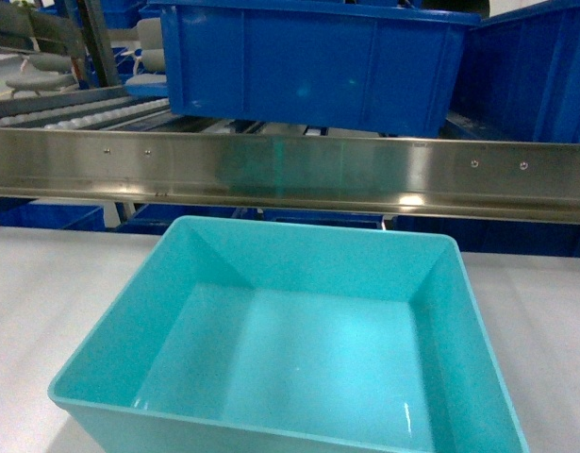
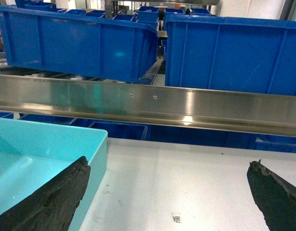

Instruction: Organize blue bins on left shelf correctly

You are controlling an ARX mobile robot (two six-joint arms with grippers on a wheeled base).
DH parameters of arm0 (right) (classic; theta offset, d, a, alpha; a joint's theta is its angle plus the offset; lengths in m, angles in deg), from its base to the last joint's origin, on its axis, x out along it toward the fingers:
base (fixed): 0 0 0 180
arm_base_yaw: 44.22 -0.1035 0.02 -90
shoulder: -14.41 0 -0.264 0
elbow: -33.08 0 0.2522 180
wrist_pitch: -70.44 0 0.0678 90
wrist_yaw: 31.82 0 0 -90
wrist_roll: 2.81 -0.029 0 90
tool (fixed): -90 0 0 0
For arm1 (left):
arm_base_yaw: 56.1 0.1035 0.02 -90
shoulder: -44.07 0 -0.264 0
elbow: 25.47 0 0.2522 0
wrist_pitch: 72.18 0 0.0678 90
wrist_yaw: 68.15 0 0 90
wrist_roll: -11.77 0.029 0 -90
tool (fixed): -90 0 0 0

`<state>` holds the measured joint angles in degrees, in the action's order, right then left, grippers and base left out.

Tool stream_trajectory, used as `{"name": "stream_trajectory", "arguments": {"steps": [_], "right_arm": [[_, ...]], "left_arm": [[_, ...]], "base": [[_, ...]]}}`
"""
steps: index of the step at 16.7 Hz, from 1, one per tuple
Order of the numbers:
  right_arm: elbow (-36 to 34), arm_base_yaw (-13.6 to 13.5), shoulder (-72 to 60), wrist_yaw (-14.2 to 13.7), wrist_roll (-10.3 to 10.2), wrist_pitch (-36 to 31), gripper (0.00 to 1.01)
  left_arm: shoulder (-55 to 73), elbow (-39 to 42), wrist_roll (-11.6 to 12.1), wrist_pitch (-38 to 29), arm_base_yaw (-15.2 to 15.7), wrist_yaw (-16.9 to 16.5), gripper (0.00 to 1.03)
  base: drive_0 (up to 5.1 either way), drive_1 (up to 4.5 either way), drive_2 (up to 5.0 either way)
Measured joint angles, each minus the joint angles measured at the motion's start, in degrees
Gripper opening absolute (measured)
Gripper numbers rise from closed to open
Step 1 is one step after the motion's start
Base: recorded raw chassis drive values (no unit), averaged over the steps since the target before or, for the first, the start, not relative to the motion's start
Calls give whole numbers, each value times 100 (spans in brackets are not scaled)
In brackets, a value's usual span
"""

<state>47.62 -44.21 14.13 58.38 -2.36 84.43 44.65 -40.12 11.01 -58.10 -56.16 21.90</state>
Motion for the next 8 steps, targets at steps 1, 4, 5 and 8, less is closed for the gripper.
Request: {"name": "stream_trajectory", "arguments": {"steps": [1, 4, 5, 8], "right_arm": [[0, 0, 0, 0, 0, 0, 98], [0, 0, 0, 0, 0, 0, 98], [0, 0, 0, 0, 0, 0, 98], [0, 0, 0, 0, 0, 0, 98]], "left_arm": [[0, 0, 0, 0, 0, 0, 98], [0, 0, 0, 0, 0, 0, 98], [0, 0, -2, 0, 0, 0, 98], [0, 0, 0, 0, 0, 0, 98]], "base": [[0, 0, 0], [0, 0, 0], [0, 0, 0], [0, 0, 0]]}}
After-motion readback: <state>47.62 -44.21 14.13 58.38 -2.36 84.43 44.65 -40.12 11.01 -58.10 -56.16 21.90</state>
